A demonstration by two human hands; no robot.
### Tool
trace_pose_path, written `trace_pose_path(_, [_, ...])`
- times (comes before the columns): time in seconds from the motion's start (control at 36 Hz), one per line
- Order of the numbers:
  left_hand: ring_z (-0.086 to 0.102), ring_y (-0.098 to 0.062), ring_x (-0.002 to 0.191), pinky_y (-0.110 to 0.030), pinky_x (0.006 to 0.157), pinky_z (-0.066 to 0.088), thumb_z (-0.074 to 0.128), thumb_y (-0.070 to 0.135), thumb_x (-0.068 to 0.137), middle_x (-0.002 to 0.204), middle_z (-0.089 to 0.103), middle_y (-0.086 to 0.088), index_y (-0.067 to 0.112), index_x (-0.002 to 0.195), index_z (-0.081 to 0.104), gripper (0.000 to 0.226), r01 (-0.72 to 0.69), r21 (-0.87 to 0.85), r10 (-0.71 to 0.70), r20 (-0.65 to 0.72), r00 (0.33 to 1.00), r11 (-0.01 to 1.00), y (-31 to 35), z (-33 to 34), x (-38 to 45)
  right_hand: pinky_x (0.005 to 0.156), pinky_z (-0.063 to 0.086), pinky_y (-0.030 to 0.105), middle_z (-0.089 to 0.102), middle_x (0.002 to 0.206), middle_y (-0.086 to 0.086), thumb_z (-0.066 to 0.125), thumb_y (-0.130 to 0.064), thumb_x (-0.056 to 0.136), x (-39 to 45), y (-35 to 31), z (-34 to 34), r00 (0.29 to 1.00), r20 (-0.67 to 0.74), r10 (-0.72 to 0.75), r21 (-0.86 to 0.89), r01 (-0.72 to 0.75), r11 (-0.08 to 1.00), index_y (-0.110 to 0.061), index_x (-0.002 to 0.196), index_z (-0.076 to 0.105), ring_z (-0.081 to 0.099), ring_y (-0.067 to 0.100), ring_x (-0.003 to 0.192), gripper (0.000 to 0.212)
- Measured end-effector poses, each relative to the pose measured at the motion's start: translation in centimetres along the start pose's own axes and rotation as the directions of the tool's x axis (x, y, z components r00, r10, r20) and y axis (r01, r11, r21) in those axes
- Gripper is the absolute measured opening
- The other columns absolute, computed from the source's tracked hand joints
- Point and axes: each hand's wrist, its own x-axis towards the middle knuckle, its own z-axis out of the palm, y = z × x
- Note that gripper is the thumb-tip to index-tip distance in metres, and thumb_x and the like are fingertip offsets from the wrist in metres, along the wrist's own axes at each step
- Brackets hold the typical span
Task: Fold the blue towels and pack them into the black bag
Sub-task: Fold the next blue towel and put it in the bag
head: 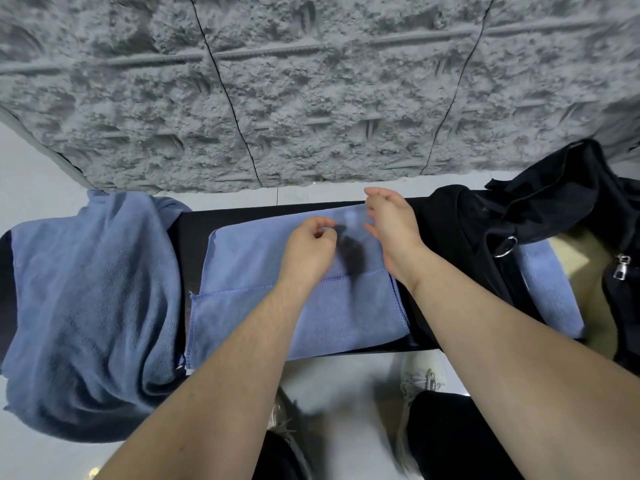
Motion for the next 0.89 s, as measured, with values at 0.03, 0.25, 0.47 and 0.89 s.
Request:
trace_pose_path(0.03, [0.051,-0.005,0.059,-0.015,0.053,0.041,0.05,0.014,0.096,0.079,0.057,0.013,0.021,0.107,0.065,0.019,-0.031,0.016,0.031,-0.025,0.999,0.999,-0.2,-0.4,0.2,0.09,0.049,0.032,0.059,0.087,-0.008,0.053,-0.014,0.095,-0.1,0.0,0.1,1.0,0.002,-0.024,-0.029,0.024,0.999,-0.028,0.095,0.065,0.052,0.012,0.088,0.018])
trace_pose_path(0.25, [0.056,-0.028,0.11,-0.039,0.094,0.046,0.054,0.015,0.087,0.124,0.057,-0.006,0.024,0.114,0.066,0.031,-0.011,0.283,0.113,-0.345,0.932,0.959,-2.6,-8.2,1.8,0.068,0.045,0.022,0.069,0.093,-0.004,0.052,-0.01,0.095,-2.4,0.3,2.9,0.969,0.209,-0.132,-0.255,0.184,0.949,-0.028,0.088,0.061,0.055,0.006,0.067,0.021])
trace_pose_path(0.47, [0.049,-0.031,0.126,-0.047,0.106,0.039,0.061,0.034,0.092,0.13,0.06,-0.004,0.023,0.128,0.06,0.038,0.244,0.226,-0.104,-0.496,0.862,0.943,-6.1,-14.1,2.4,0.065,0.041,0.022,0.066,0.094,-0.002,0.054,-0.008,0.094,-3.6,1.9,7.1,0.933,0.32,-0.163,-0.331,0.271,0.904,-0.031,0.085,0.059,0.054,0.012,0.074,0.025])
trace_pose_path(0.89, [0.052,-0.005,0.069,-0.02,0.062,0.041,0.059,0.021,0.089,0.076,0.063,0.012,0.019,0.076,0.062,0.013,0.062,-0.058,-0.075,-0.267,0.961,0.996,-4.5,-14.4,1.2,0.077,0.045,0.018,0.058,0.114,-0.012,0.058,-0.012,0.09,-3.7,3.9,10.8,0.821,0.515,-0.247,-0.474,0.514,0.715,-0.028,0.125,0.057,0.053,-0.004,0.08,0.038])
